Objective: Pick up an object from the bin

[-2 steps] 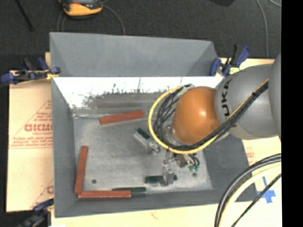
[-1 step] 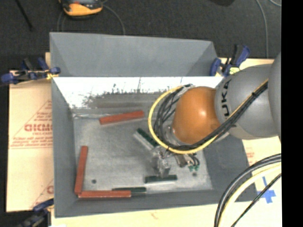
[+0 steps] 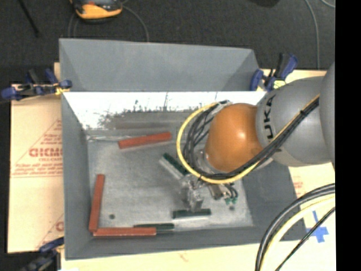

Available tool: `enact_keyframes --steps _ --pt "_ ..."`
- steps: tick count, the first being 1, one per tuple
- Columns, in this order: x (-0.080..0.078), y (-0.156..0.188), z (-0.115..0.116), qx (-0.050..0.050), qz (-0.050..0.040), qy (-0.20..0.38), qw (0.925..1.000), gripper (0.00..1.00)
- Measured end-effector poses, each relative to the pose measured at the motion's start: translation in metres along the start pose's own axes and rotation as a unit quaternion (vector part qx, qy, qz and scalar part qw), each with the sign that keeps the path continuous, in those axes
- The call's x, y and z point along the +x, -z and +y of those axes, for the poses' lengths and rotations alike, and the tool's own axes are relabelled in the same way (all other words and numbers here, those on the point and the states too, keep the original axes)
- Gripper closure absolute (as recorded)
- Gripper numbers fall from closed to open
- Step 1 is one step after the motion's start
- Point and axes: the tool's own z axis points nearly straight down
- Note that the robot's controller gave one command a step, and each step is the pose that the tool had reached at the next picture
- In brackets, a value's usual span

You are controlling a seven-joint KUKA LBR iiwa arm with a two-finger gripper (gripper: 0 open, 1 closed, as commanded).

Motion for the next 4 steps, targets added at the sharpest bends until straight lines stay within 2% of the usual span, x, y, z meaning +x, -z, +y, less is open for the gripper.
enact_keyframes --steps 1,2,3,4 --pt "-0.006 -0.026 -0.013 0.001 -0.0002 0.076 0.9971 0.00" --pt "-0.006 -0.026 -0.012 0.000 0.0002 0.075 0.9972 1.00" --pt "-0.006 -0.026 -0.012 0.000 0.0002 0.074 0.9973 1.00" --pt "-0.010 0.024 -0.005 0.000 0.0024 0.087 0.9962 1.00"
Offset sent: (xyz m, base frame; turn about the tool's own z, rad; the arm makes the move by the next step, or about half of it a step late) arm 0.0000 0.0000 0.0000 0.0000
